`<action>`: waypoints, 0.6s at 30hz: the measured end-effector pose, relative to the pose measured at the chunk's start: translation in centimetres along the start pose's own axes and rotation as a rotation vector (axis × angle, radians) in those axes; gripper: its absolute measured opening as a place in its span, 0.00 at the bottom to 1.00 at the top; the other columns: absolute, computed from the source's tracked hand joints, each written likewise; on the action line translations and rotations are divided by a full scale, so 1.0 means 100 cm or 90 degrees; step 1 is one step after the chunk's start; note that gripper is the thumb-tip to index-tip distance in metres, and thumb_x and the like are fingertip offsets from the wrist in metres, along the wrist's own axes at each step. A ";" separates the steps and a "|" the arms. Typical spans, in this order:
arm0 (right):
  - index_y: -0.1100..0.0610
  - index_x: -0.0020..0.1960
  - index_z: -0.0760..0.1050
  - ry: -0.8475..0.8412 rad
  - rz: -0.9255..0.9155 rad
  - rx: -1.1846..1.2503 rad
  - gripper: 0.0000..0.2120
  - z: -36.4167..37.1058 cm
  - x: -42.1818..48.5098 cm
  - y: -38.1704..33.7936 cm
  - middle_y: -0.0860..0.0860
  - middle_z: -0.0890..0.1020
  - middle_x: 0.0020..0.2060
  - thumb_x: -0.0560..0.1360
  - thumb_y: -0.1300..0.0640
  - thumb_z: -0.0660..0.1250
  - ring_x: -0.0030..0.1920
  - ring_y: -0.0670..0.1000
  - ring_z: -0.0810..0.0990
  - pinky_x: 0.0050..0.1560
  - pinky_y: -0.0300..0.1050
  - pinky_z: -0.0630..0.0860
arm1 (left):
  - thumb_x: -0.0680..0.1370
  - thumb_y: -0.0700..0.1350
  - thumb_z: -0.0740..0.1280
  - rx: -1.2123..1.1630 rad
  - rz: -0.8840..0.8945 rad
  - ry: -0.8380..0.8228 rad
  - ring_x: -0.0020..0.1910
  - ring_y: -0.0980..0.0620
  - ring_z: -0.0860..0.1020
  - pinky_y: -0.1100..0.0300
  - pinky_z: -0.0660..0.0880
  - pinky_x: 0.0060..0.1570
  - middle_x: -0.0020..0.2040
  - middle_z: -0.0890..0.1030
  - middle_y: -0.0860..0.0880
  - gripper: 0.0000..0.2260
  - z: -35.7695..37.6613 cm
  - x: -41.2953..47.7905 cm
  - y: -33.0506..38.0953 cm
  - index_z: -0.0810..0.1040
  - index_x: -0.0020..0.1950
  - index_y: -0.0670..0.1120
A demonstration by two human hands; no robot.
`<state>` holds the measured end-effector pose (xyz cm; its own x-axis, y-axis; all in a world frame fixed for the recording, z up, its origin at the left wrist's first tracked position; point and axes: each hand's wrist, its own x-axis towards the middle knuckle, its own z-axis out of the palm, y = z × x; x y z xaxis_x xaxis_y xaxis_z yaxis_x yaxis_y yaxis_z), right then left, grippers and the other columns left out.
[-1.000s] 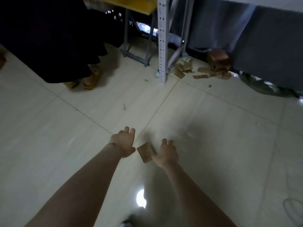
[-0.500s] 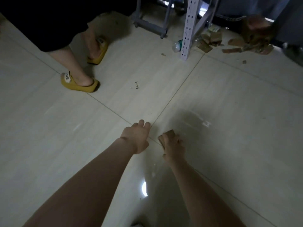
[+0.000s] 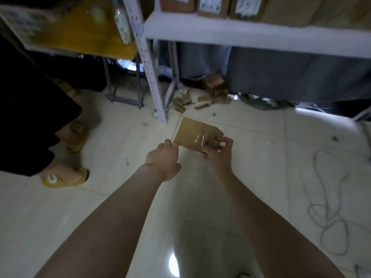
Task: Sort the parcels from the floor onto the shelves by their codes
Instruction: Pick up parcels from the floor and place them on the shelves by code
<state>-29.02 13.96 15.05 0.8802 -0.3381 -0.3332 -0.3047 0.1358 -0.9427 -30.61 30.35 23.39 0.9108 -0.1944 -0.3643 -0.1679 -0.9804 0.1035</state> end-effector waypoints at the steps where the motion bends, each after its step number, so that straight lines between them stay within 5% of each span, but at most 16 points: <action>1: 0.52 0.55 0.64 0.005 -0.023 0.021 0.27 -0.012 -0.002 -0.040 0.54 0.79 0.46 0.66 0.62 0.77 0.39 0.51 0.81 0.38 0.46 0.80 | 0.78 0.51 0.66 0.016 0.021 0.021 0.64 0.43 0.70 0.51 0.72 0.53 0.66 0.68 0.44 0.26 -0.033 0.001 0.015 0.62 0.71 0.43; 9: 0.49 0.51 0.67 0.032 -0.249 -0.022 0.18 -0.132 -0.016 -0.375 0.53 0.79 0.45 0.71 0.57 0.75 0.43 0.51 0.79 0.45 0.49 0.75 | 0.68 0.62 0.72 0.100 0.206 0.267 0.64 0.42 0.69 0.51 0.70 0.59 0.65 0.67 0.44 0.41 -0.347 -0.007 0.162 0.60 0.72 0.43; 12: 0.49 0.51 0.67 0.017 -0.354 -0.108 0.17 -0.185 -0.033 -0.501 0.51 0.77 0.46 0.73 0.56 0.75 0.42 0.49 0.78 0.38 0.44 0.76 | 0.67 0.64 0.72 0.168 0.263 0.347 0.65 0.42 0.68 0.50 0.69 0.62 0.69 0.65 0.42 0.46 -0.458 -0.026 0.229 0.57 0.74 0.41; 18: 0.51 0.52 0.69 0.012 -0.493 -0.209 0.16 -0.288 -0.082 -0.700 0.52 0.76 0.49 0.72 0.58 0.75 0.44 0.50 0.78 0.32 0.41 0.76 | 0.67 0.63 0.73 0.190 0.328 0.435 0.63 0.42 0.72 0.50 0.72 0.57 0.66 0.69 0.44 0.42 -0.620 -0.086 0.338 0.59 0.72 0.44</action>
<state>-25.40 -19.55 83.35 0.8788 -0.2409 0.4118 0.2891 -0.4178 -0.8613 -20.75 0.95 87.41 0.7054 -0.6422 0.3001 -0.6203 -0.7641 -0.1771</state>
